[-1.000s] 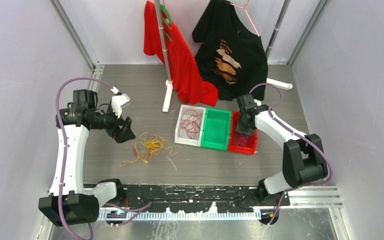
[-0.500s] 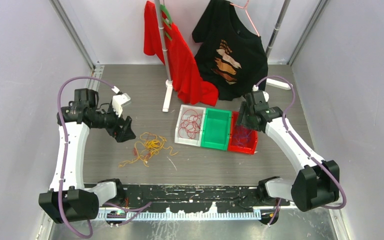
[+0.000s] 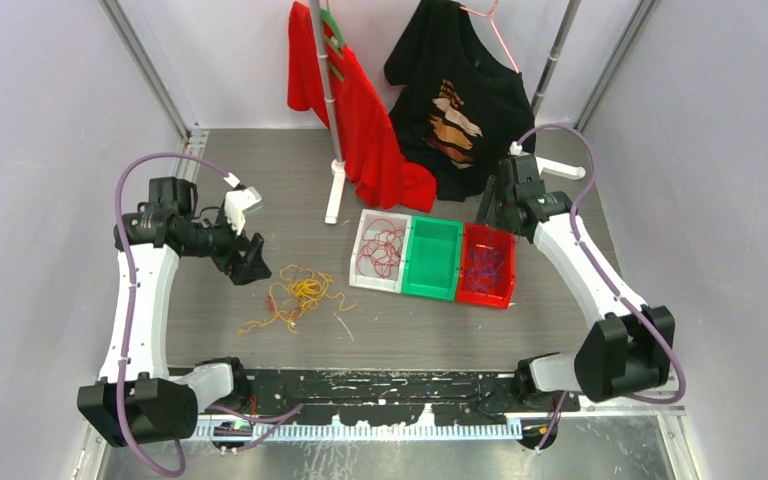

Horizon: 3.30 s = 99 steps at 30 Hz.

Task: Untangle the cables
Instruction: Adjust the cable in the bin, then untie the cable.

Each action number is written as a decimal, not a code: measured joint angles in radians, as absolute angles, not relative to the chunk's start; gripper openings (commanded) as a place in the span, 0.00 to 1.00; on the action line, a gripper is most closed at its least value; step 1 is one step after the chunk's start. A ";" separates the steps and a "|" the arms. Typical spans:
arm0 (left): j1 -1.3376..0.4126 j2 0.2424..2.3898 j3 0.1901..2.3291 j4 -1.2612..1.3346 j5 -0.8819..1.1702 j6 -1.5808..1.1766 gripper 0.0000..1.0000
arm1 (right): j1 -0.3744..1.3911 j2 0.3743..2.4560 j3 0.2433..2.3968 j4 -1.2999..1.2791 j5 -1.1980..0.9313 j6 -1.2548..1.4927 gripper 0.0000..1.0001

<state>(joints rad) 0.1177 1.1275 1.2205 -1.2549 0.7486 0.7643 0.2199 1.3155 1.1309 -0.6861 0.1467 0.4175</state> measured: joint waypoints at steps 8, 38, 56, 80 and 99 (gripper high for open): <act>0.118 1.128 1.221 -1.255 0.748 0.767 0.81 | 0.196 1.463 1.147 -0.598 0.126 0.390 0.25; 0.118 1.124 1.211 -1.255 0.740 0.780 0.82 | 0.189 1.413 0.965 -0.520 0.117 0.498 0.44; 0.118 1.127 1.211 -1.262 0.734 0.798 0.85 | 0.040 1.304 1.080 -0.583 0.163 0.414 0.53; 0.118 1.161 1.188 -1.274 0.688 0.823 0.87 | 0.041 1.369 0.877 -0.425 0.061 0.482 0.27; 0.081 1.455 1.098 -1.076 0.596 0.767 0.73 | 0.278 1.184 0.841 -0.465 0.286 0.551 0.67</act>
<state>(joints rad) 0.0807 1.4548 1.0985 -1.0756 0.5961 0.7670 0.2783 1.1835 0.8406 -0.4652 0.2863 0.5514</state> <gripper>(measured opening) 0.754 0.654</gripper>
